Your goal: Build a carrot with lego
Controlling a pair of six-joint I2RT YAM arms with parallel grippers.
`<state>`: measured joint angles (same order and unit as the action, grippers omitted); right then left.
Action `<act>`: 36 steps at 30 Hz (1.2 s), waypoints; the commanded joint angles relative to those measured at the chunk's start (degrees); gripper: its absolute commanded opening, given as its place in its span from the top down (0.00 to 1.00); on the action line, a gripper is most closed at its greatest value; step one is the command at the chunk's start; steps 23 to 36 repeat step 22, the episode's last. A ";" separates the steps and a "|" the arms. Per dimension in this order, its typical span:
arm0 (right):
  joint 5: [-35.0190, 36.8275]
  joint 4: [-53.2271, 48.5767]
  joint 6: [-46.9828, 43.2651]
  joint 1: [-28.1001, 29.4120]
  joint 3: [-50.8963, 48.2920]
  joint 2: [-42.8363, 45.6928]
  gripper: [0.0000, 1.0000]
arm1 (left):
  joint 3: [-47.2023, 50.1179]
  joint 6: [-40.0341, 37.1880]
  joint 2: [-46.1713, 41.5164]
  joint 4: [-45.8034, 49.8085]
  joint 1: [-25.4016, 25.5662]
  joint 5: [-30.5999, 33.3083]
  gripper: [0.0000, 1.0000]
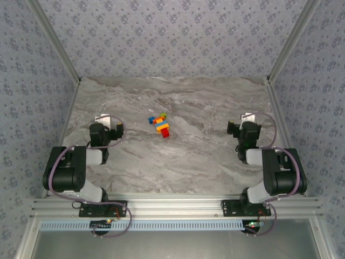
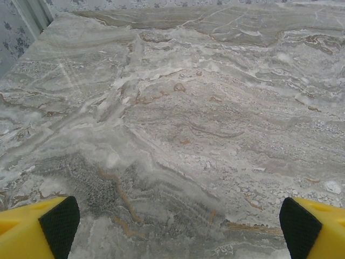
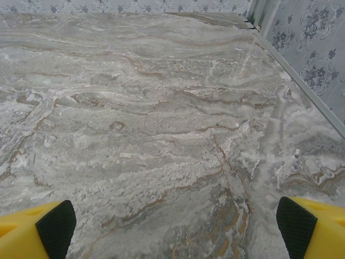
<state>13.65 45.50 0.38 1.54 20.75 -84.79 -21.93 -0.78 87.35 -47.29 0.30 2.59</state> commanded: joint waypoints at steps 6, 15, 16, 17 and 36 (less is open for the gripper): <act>-2.87 14.46 -5.21 2.31 -5.89 -2.04 0.00 | -1.53 1.13 0.45 0.61 -0.76 -1.07 0.03; -9.27 1.44 -1.24 -2.63 1.03 -2.40 0.00 | -1.58 1.21 0.37 0.62 -0.89 -1.33 0.02; -9.35 1.44 -1.31 -2.75 1.05 -2.41 0.00 | -1.60 1.21 0.36 0.62 -0.89 -1.27 0.02; -9.42 1.42 -1.26 -2.77 1.13 -2.46 0.00 | -1.62 1.15 0.45 0.66 -0.91 -1.28 0.02; -9.68 1.35 -1.26 -2.86 1.12 -2.44 0.00 | -1.54 1.19 0.42 0.59 -0.91 -1.27 0.02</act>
